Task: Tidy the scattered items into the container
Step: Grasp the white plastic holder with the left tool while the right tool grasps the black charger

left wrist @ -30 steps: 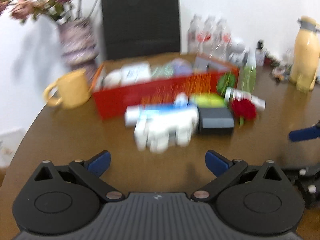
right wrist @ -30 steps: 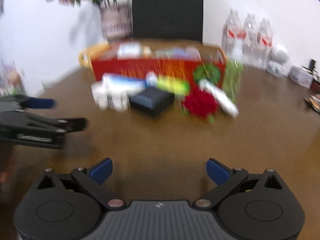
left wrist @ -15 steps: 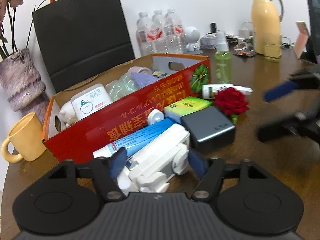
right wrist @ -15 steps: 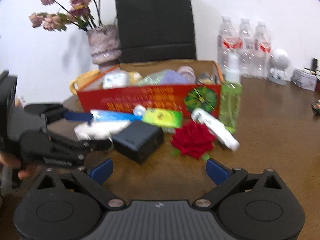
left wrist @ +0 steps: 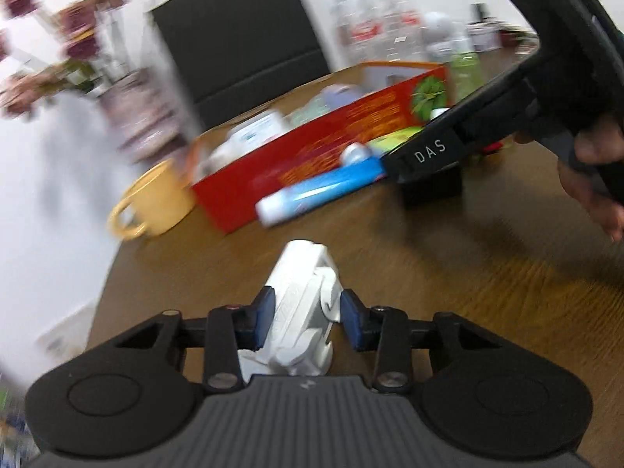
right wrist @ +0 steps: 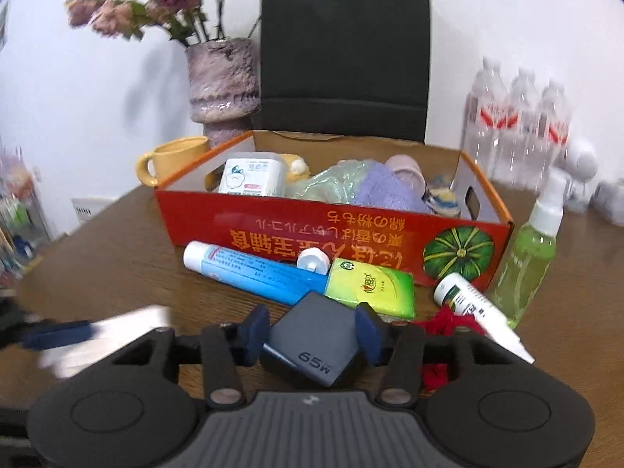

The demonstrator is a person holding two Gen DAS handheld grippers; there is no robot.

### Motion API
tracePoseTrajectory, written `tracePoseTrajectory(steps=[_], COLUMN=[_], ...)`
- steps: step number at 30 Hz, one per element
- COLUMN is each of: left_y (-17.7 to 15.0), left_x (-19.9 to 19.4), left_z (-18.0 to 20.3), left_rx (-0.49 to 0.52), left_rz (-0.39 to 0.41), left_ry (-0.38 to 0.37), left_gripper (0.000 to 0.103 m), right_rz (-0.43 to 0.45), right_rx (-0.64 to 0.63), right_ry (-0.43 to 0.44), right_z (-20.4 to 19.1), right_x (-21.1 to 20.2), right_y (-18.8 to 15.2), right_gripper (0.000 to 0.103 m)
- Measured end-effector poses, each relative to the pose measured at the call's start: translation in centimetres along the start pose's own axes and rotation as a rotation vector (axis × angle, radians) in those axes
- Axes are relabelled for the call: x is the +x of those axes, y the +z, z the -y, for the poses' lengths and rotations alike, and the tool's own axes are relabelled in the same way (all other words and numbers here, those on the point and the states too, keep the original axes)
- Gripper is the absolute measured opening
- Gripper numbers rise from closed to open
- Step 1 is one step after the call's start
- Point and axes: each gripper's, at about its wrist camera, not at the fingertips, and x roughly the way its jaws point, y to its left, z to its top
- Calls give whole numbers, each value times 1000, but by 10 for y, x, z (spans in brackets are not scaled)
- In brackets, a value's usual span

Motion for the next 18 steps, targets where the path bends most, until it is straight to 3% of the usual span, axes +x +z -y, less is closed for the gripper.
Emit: tracePoseTrajectory(steps=[3, 5, 6, 7, 8, 10, 13, 16, 18], left_y=[0, 1, 1, 0, -1, -4, -5, -5, -3], left_x=[-14, -28, -36, -43, -46, -50, -39, -23, -12], left_z=[-6, -14, -17, -19, -17, -14, -14, -24, -36], left_rx=[-171, -274, -276, -272, -213, -95, -13, -47, -105], left_rz=[-37, -26, 7, 40, 78, 151, 140, 121, 84], left_ry=[15, -11, -22, -33, -46, -73, -111, -114, -158], left_gripper=[37, 40, 58, 90, 103, 103, 103, 103, 101], right_rz=[16, 21, 28, 32, 24, -18, -58, -54, -59], right_rx=[-57, -62, -64, -76, -78, -27, 32, 41, 32], right_ry=[-40, -68, -68, -72, -78, -54, -10, -9, -18], right_z=[-10, -12, -11, -12, -12, -5, 5, 7, 5], right_x=[2, 3, 2, 2, 3, 7, 14, 16, 13], right_y=[-4, -7, -9, -10, -11, -14, -18, -19, -21], right_gripper=[53, 65, 65, 66, 68, 67, 65, 64, 61])
